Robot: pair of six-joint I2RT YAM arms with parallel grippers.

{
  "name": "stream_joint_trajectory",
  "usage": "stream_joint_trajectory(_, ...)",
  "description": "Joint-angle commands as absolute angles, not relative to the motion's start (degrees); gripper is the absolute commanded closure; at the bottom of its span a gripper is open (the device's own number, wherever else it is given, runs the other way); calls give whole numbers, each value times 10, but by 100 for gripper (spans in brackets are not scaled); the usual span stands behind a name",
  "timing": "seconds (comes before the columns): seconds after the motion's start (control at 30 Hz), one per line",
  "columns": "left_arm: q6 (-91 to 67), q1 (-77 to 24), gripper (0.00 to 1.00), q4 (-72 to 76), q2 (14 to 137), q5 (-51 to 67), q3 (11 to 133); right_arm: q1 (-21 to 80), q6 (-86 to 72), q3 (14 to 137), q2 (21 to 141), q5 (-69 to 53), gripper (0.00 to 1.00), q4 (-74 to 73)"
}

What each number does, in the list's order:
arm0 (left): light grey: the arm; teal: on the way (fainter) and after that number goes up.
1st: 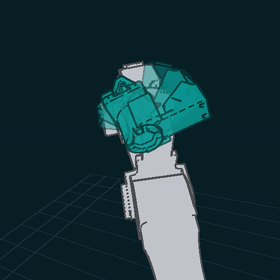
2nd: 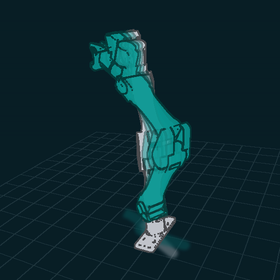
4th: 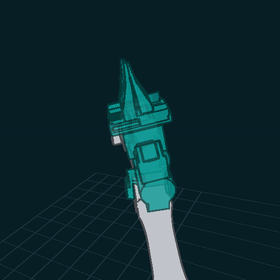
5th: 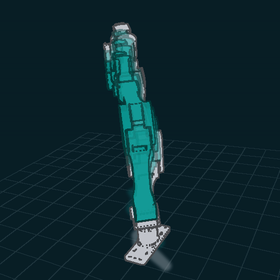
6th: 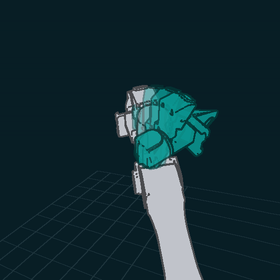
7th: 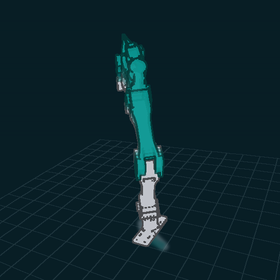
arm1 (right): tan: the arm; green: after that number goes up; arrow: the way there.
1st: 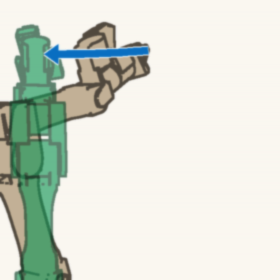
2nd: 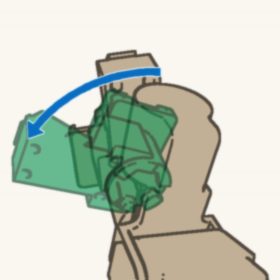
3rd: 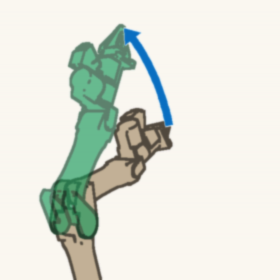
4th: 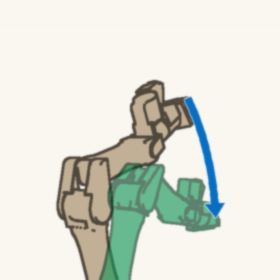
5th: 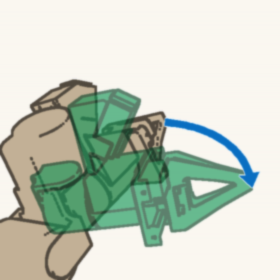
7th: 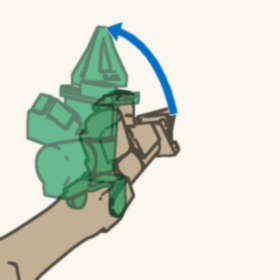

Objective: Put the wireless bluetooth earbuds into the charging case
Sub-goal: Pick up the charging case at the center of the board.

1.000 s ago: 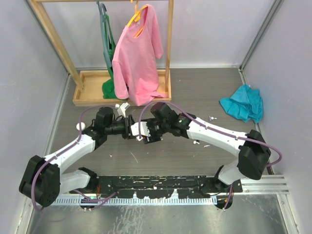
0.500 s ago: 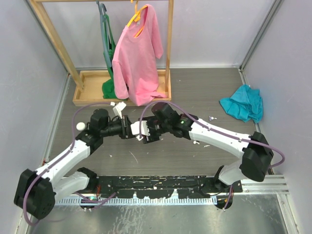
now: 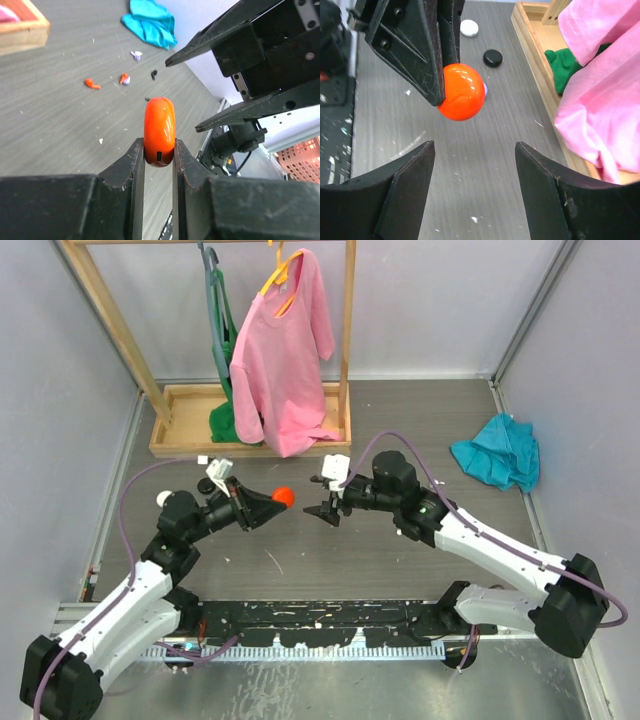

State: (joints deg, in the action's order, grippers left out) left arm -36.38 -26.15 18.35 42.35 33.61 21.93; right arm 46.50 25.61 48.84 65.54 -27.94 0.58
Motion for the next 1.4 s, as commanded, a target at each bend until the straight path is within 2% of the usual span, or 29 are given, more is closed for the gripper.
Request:
stream_joint_trajectory(0.0, -361, -263, 100, 344, 377, 293, 187, 459, 47, 440, 624, -313, 29, 215)
stream_joint_trajectory(0.27, -365, -263, 100, 420, 319, 254, 154, 459, -219, 340, 644, -243, 26, 532)
stream_joint_trajectory(0.5, -398, -263, 100, 485, 337, 259, 149, 459, -350, 322, 712, -225, 29, 707)
stream_joint_trajectory(0.77, -441, -271, 100, 587, 401, 268, 146, 460, -406, 356, 777, -244, 37, 769)
stream_joint_trajectory(1.07, -448, -276, 100, 590, 403, 270, 154, 462, -442, 379, 819, -266, 49, 820)
stream_joint_trajectory(1.37, -459, -286, 100, 603, 401, 269, 156, 467, -461, 389, 841, -280, 56, 850)
